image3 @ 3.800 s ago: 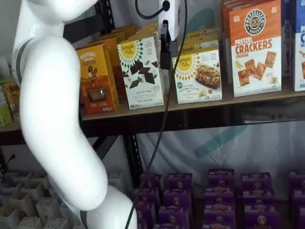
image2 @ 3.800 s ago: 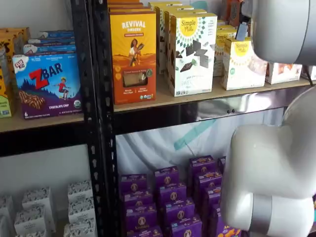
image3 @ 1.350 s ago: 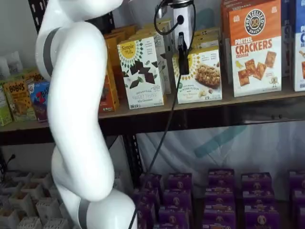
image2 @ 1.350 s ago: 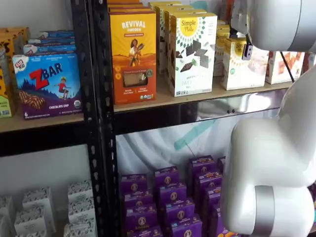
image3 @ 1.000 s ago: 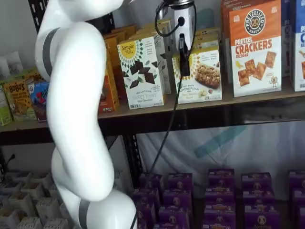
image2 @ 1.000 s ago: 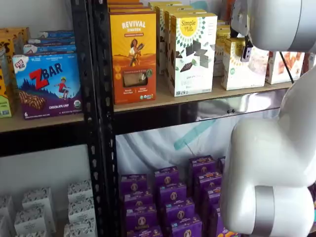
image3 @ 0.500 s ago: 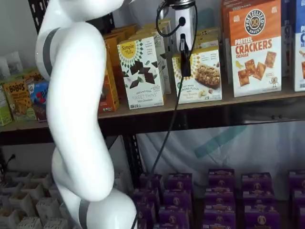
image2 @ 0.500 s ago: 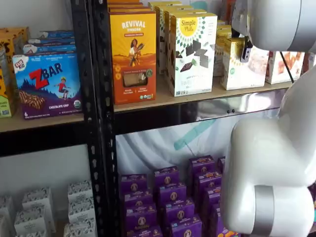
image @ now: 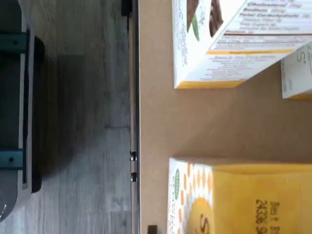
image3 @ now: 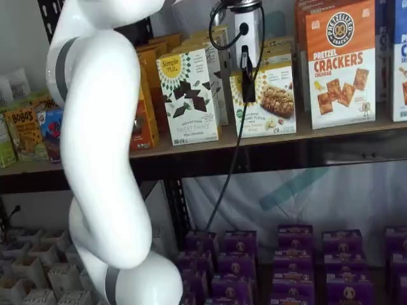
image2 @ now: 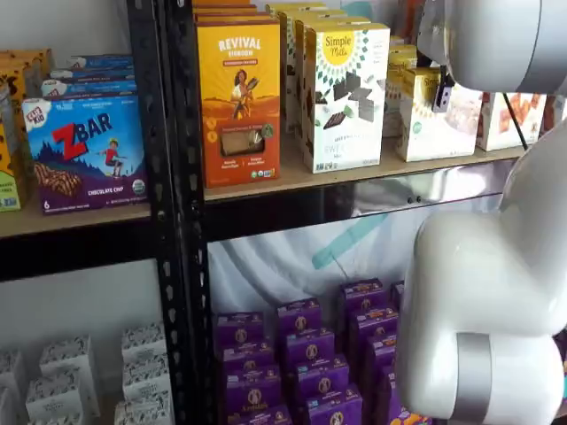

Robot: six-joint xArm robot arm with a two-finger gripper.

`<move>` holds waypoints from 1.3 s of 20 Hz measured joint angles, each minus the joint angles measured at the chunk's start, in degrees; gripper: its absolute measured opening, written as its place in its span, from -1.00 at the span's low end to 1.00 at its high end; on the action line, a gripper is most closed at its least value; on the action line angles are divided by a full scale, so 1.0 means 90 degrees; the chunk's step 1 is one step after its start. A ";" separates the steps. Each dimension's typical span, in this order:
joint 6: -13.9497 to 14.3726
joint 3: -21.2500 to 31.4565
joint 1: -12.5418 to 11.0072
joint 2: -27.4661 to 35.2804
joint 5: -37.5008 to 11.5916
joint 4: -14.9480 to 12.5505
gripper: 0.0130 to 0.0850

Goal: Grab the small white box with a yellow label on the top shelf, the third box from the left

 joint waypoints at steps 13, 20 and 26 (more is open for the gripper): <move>0.0012 -0.0050 0.0002 0.0021 0.0077 0.0036 -0.22; -0.0009 -0.0020 -0.0020 -0.0001 0.0067 0.0049 -0.44; 0.0005 -0.0095 -0.0019 0.0004 0.0270 0.0035 -0.44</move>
